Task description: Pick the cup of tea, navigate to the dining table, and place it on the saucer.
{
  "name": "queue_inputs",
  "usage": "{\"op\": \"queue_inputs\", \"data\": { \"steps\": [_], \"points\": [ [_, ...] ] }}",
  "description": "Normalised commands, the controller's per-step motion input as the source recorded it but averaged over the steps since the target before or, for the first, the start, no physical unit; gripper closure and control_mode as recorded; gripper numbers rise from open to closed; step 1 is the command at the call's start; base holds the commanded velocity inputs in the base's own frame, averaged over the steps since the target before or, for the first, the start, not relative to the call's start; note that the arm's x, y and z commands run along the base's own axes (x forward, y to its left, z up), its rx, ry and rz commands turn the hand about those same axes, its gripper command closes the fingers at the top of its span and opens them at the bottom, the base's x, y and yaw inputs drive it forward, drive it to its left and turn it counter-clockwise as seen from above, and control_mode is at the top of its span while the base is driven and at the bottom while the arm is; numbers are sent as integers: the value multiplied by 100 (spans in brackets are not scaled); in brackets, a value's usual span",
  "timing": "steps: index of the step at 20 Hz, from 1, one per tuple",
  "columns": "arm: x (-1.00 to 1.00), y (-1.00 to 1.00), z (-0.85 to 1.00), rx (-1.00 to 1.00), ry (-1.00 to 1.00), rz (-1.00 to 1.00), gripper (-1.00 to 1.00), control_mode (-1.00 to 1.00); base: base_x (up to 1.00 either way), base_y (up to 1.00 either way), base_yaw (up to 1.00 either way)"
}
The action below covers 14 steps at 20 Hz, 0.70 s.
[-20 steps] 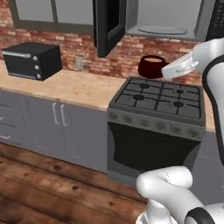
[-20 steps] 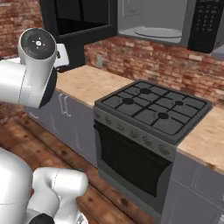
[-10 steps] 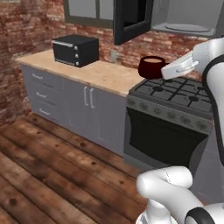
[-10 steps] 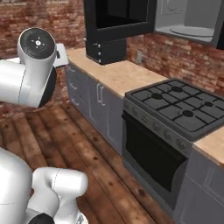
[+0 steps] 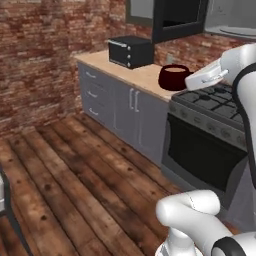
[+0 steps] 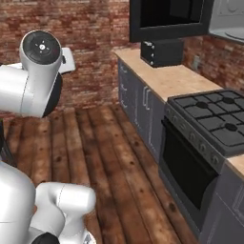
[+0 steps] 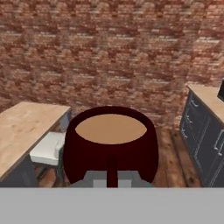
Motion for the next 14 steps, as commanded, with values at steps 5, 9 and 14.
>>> {"op": "queue_inputs", "data": {
  "steps": [5,9,14],
  "points": [
    [0,0,0,0,0,0,100,100,-63,-12,48],
    [0,0,0,0,0,0,100,100,-63,-20,48],
    [0,0,0,0,0,0,100,100,-64,-19,47]
  ]
}}
